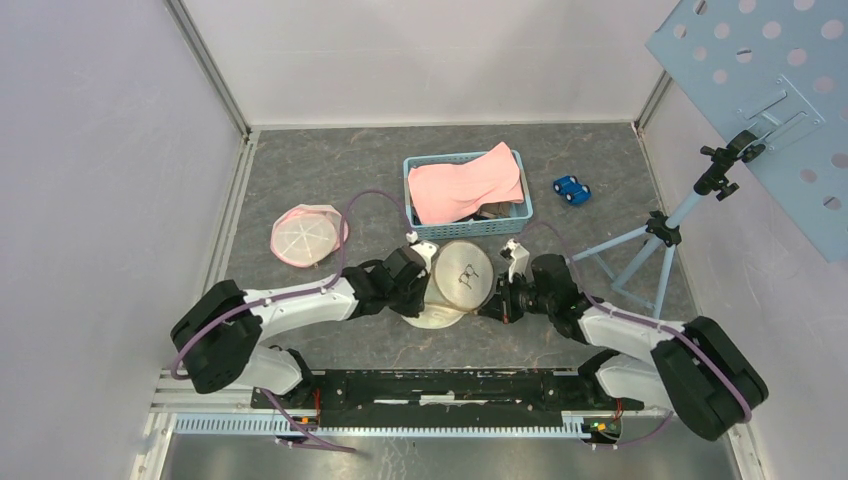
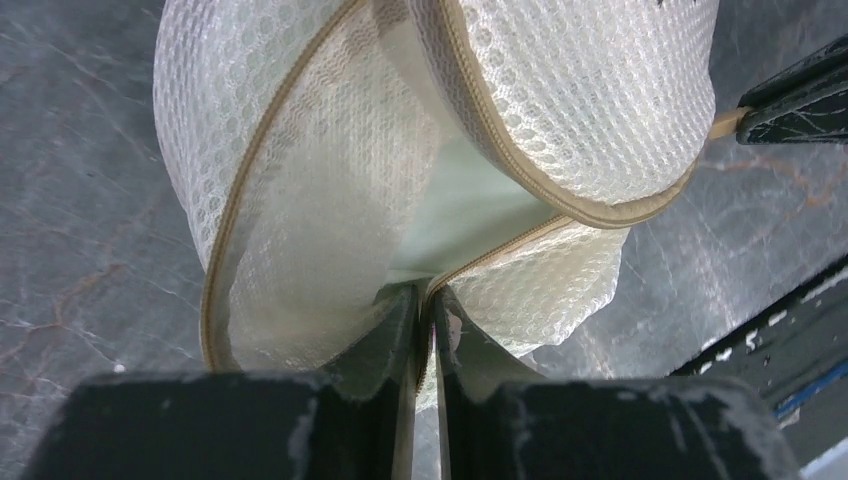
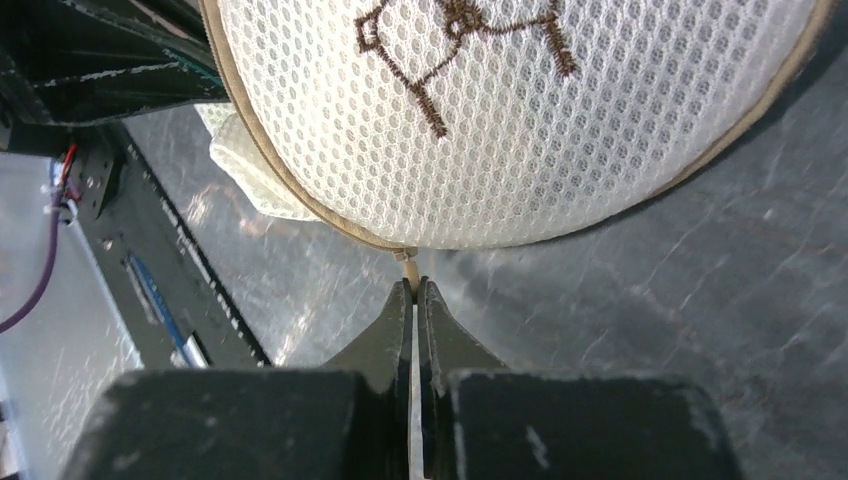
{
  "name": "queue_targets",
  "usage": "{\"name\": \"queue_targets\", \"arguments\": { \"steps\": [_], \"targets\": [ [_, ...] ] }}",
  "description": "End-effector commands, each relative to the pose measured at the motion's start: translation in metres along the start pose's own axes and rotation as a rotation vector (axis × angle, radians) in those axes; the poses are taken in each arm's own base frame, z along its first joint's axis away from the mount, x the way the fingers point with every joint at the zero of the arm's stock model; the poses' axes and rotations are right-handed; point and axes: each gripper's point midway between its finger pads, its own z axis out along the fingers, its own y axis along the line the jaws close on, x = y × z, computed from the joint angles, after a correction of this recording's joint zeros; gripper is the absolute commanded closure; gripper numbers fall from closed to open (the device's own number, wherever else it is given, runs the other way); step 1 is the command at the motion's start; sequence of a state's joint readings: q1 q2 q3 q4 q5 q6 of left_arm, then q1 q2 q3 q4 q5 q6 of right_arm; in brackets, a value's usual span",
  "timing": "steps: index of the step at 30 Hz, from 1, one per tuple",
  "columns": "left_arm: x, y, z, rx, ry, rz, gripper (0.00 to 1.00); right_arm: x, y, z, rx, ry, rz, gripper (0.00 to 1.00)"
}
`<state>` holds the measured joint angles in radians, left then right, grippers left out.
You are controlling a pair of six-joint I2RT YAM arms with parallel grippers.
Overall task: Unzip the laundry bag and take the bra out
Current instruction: Open the laundry bag at the center of the board.
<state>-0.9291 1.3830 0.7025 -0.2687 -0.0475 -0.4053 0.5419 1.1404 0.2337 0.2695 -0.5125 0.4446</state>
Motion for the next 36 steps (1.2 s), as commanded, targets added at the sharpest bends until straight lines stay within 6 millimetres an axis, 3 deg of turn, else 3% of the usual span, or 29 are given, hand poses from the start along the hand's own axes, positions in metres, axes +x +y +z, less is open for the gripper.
{"name": "queue_targets", "arguments": {
  "steps": [1, 5, 8, 12, 17, 20, 25, 30, 36],
  "targets": [
    [-0.025, 0.01, 0.007, -0.011, -0.103, -0.117, 0.83, -0.046, -0.002, 0.012, 0.022, -0.096, -0.109, 1.0],
    [-0.028, 0.004, 0.003, 0.035, -0.115, -0.105, 0.8, -0.055, -0.002, 0.016, 0.027, -0.09, -0.135, 1.0],
    [-0.035, -0.008, -0.012, 0.104, -0.158, -0.09, 0.65, -0.053, -0.001, 0.013, 0.03, -0.085, -0.146, 1.0],
    [-0.06, -0.016, -0.045, 0.165, -0.308, -0.106, 0.45, -0.041, -0.003, 0.006, 0.038, -0.071, -0.149, 1.0],
    [-0.093, -0.019, -0.072, 0.18, -0.456, -0.139, 0.39, -0.035, -0.002, 0.001, 0.037, -0.072, -0.151, 1.0],
    [-0.104, -0.015, -0.066, 0.139, -0.47, -0.162, 0.38, -0.037, 0.0, -0.001, 0.032, -0.077, -0.16, 0.96],
    [-0.117, 0.002, -0.05, -0.006, -0.428, -0.256, 0.38, -0.043, 0.002, -0.006, 0.044, -0.09, -0.176, 0.78],
    [-0.122, 0.023, -0.043, -0.132, -0.46, -0.456, 0.39, -0.047, 0.002, -0.011, 0.059, -0.102, -0.189, 0.65],
    [-0.124, 0.009, -0.018, -0.065, -0.425, -0.498, 0.41, -0.054, 0.006, -0.018, 0.071, -0.129, -0.202, 0.47]
  ]
}}
